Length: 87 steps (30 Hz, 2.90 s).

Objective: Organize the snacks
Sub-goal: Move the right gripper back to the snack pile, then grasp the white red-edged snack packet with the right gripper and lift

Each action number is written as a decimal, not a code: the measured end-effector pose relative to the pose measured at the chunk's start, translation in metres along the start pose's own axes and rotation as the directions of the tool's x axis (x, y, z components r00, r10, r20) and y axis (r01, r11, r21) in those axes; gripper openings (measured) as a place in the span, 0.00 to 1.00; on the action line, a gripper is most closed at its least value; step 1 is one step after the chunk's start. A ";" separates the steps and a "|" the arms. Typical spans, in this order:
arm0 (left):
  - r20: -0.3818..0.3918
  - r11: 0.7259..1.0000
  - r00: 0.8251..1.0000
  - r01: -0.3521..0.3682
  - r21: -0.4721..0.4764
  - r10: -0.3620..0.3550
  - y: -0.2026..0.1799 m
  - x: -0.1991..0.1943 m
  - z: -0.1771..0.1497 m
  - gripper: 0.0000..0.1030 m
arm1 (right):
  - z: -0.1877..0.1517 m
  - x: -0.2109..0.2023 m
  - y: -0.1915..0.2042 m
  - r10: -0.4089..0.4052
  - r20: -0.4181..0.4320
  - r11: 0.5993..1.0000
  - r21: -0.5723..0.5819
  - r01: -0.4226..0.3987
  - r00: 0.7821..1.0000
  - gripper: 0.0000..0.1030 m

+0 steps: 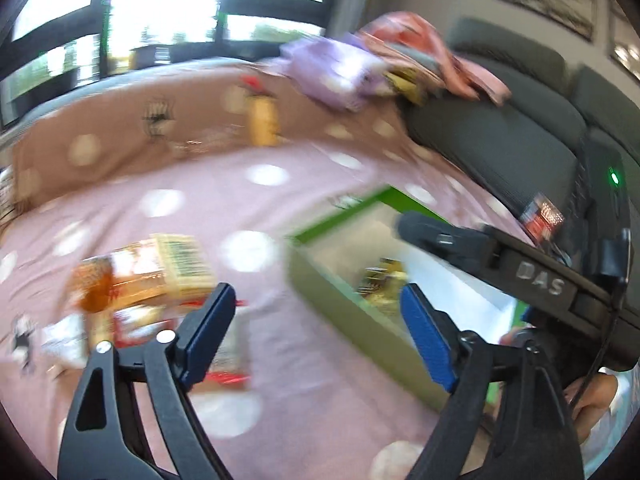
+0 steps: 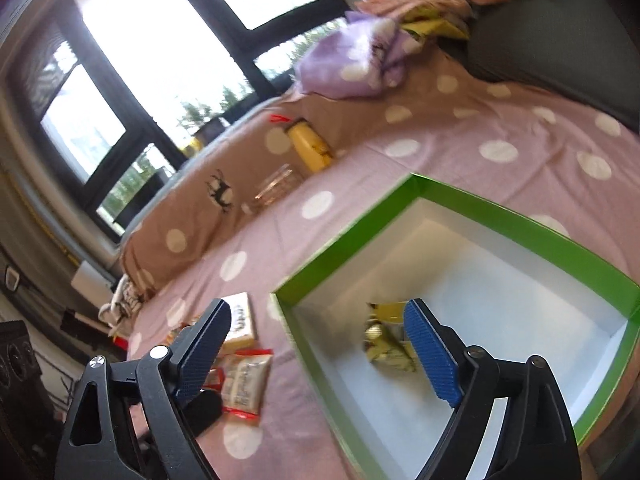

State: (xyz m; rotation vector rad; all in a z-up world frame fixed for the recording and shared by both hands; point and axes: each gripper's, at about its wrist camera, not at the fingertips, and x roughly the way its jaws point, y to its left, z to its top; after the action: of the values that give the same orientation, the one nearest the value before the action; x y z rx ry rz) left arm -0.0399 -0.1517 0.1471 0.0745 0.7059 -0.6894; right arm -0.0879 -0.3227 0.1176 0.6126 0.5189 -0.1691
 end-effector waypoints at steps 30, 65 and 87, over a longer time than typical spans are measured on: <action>-0.175 0.848 0.960 -0.274 -0.454 0.216 0.157 0.023 -0.089 0.90 | -0.080 0.138 0.087 -0.054 -0.484 0.982 -0.183 -0.041 0.873 0.89; -0.201 0.859 0.973 -0.200 -0.472 0.116 0.142 -0.001 -0.095 0.59 | -0.095 0.108 0.089 -0.035 -0.516 0.966 -0.236 -0.104 0.856 0.71; -0.283 0.933 0.958 -0.142 -0.331 0.045 0.085 0.049 -0.096 0.31 | -0.114 0.129 0.087 -0.052 -0.578 0.975 -0.205 -0.083 0.815 0.58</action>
State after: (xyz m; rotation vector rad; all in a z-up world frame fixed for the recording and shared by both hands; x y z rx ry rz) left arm -0.0162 -0.0852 0.0300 -0.1256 1.0744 -0.4558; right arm 0.0020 -0.1858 0.0161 0.4401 1.1150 0.1026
